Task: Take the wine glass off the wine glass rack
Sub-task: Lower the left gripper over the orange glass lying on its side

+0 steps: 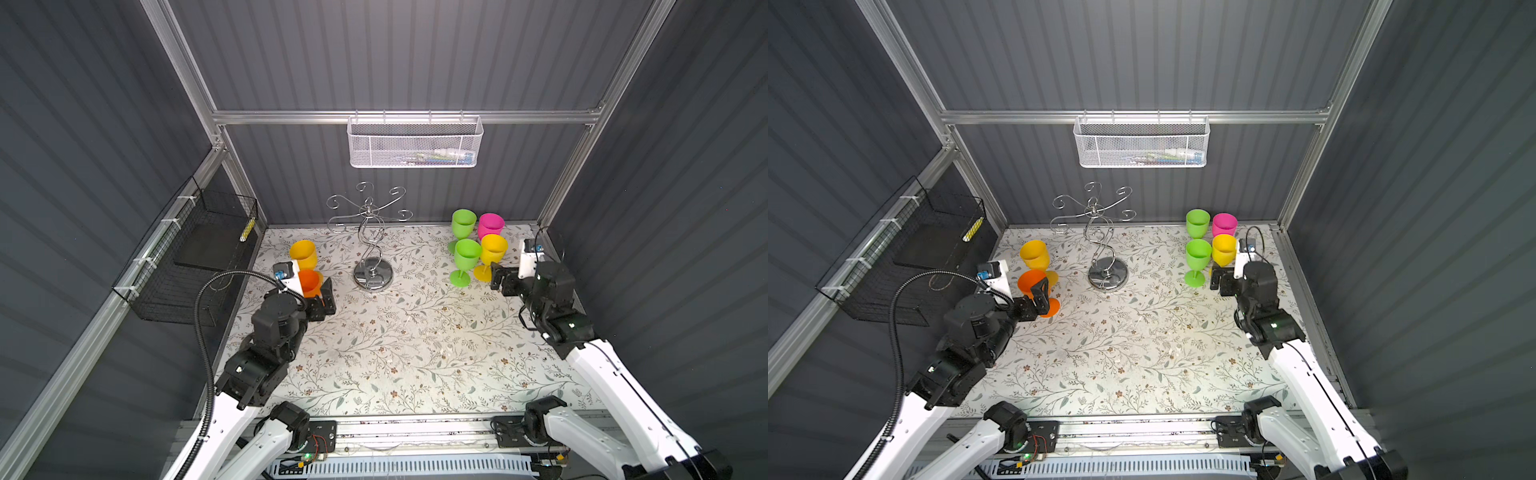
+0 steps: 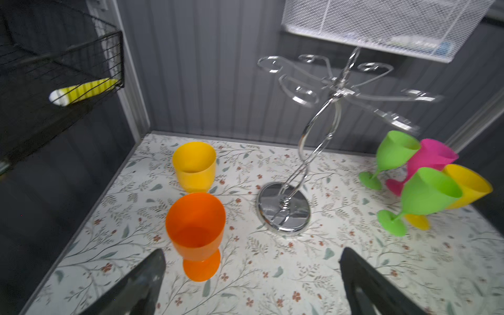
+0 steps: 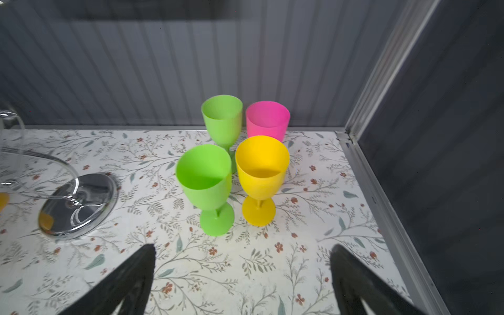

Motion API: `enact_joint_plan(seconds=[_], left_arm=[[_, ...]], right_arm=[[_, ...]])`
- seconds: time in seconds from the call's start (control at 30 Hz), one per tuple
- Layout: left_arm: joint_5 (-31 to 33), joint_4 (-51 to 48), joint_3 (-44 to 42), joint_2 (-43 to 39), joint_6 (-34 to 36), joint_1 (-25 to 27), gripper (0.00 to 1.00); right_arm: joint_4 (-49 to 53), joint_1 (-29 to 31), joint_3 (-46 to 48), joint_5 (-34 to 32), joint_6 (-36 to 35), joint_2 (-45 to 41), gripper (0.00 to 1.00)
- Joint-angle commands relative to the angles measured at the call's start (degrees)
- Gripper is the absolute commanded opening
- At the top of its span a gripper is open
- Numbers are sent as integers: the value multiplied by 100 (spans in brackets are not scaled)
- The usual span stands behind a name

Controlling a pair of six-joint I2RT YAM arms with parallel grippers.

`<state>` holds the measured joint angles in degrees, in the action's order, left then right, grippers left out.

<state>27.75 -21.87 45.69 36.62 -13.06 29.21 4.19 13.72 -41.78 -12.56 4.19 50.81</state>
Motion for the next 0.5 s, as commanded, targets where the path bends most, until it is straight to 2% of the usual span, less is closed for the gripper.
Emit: enact_joint_plan(seconds=[0.0, 0.1, 0.23, 0.47], left_arm=[[1078, 587, -486, -70, 257, 14, 100], [1338, 717, -858, 47, 286, 9, 100], [1715, 894, -1356, 121, -42, 6, 100], [2062, 1218, -2203, -444, -316, -148, 100]], right_arm=[[-1340, -92, 762, -443, 82, -200, 99], [-2105, -131, 1467, -677, 90, -214, 99], [-3173, -251, 2273, -758, 49, -77, 99], [-4017, -395, 2651, -389, 47, 104, 99]])
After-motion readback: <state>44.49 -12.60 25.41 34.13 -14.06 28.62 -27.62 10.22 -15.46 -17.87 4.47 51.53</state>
